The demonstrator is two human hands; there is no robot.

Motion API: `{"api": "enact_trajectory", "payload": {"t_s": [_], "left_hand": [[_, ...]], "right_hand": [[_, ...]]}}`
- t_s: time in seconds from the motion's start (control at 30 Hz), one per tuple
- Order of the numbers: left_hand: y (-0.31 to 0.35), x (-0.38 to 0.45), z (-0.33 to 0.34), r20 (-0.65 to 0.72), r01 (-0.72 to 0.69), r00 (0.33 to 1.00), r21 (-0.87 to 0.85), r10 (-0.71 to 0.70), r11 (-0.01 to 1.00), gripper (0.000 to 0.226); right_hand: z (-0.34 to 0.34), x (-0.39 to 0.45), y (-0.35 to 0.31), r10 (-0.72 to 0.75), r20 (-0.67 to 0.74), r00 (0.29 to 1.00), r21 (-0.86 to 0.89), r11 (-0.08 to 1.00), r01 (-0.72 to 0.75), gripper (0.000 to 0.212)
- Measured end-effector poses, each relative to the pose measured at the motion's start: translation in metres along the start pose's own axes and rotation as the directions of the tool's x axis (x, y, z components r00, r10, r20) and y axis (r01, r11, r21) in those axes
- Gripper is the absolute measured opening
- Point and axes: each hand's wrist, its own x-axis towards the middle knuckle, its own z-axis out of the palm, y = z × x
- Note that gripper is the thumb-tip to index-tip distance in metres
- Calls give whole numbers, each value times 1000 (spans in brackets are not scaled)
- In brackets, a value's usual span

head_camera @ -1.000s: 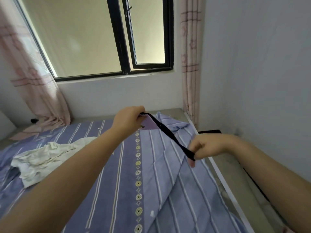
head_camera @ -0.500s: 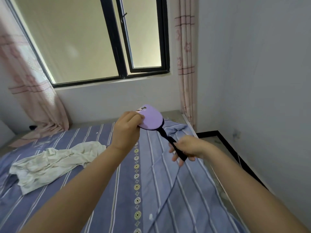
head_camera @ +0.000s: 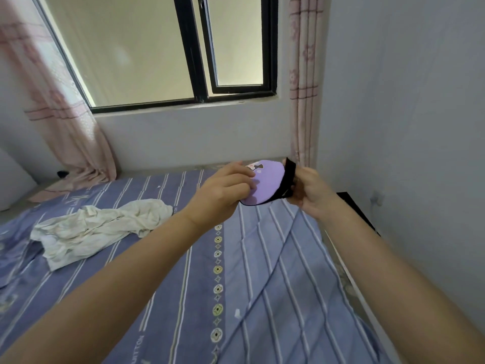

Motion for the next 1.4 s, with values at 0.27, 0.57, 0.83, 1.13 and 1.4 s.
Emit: {"api": "enact_trajectory", "payload": {"t_s": [0.27, 0.57, 0.83, 1.13, 1.4], "left_hand": [[-4, -16, -5, 134, -133, 983, 51, 125, 990, 55], [-14, -25, -7, 35, 122, 992, 14, -122, 992, 36], [-6, -25, -3, 46, 715, 681, -255, -731, 650, 35], [3, -14, 12, 567, 856, -80, -382, -820, -347, 37], [3, 1, 7, 443, 802, 314, -597, -840, -14, 48]], "right_hand": [[-4, -1, 15, 191, 68, 979, -115, 976, -183, 26], [12, -2, 11, 149, 30, 988, -112, 983, -145, 34], [21, -6, 11, 98, -4, 995, -46, 994, -98, 21], [38, -12, 26, -139, -63, 988, -256, 960, 118, 17], [20, -12, 17, -40, 73, 997, -220, 974, 55, 34]]}}
